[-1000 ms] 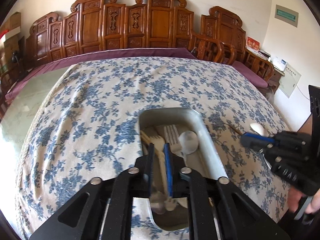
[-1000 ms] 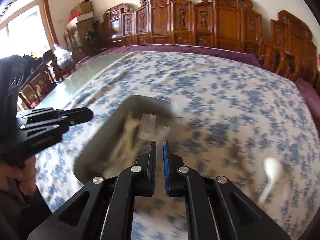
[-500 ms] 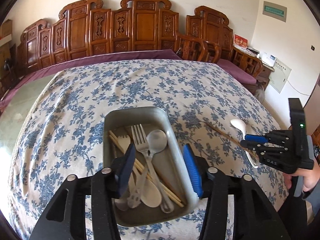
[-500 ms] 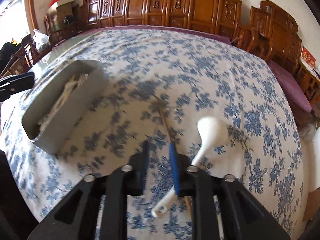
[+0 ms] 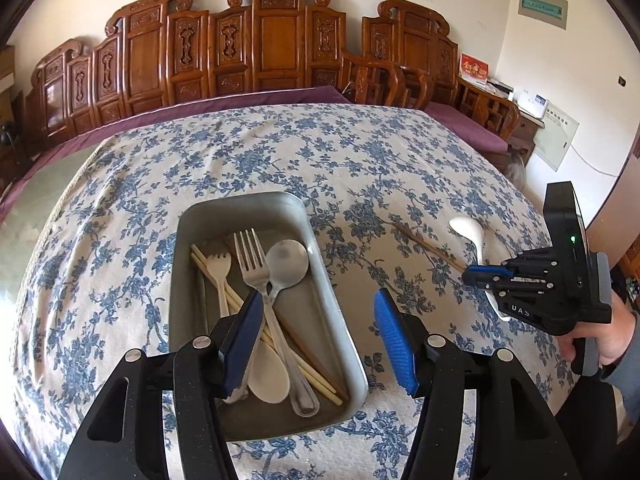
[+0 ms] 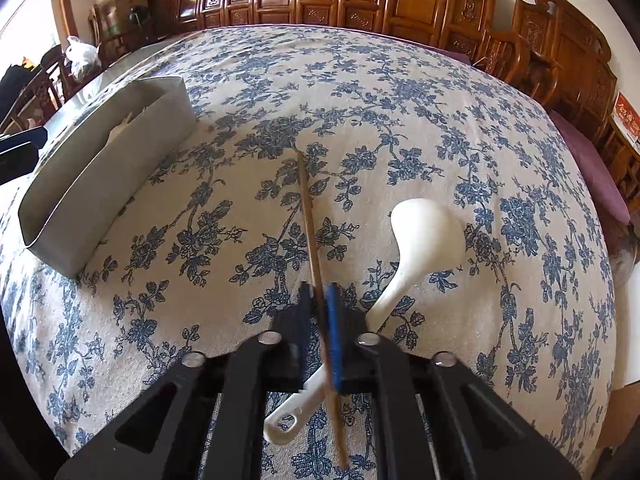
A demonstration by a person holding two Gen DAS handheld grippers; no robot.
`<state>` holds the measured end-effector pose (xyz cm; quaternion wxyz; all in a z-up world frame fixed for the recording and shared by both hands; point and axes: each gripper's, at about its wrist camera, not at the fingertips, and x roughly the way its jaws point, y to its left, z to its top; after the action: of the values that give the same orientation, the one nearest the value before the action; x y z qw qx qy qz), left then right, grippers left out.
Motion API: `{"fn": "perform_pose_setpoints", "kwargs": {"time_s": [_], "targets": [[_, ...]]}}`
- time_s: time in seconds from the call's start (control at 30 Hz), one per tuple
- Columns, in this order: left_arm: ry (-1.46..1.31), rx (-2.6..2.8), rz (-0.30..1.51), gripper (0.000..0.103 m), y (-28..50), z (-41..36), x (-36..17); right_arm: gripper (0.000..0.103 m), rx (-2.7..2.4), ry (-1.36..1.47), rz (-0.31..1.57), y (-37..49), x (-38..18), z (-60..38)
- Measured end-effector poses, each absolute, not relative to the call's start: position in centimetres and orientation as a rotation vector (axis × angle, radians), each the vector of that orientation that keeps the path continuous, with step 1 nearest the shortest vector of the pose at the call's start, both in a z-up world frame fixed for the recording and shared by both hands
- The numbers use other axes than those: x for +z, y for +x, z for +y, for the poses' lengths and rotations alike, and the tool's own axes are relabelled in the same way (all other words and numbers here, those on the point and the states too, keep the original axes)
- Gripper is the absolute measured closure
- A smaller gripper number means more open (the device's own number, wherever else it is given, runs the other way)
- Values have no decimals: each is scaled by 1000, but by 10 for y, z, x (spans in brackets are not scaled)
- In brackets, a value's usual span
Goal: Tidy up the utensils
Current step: 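Grasp the wooden chopstick with the right gripper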
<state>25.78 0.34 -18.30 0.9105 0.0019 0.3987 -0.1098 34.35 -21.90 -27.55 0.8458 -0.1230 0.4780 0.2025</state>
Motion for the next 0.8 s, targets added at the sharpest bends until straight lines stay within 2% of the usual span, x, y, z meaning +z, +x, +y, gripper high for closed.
{"fn": "perform_pose_setpoints", "kwargs": {"time_s": [0.43, 0.73, 0.8], "targets": [[42, -255, 835, 48, 249, -35, -187, 97, 450, -116, 912, 301, -220, -255], [58, -322, 867, 48, 261, -78, -197, 97, 345, -35, 928, 287, -227, -318], [77, -340, 875, 51, 265, -93, -200, 97, 326, -37, 930, 288, -228, -329]]}}
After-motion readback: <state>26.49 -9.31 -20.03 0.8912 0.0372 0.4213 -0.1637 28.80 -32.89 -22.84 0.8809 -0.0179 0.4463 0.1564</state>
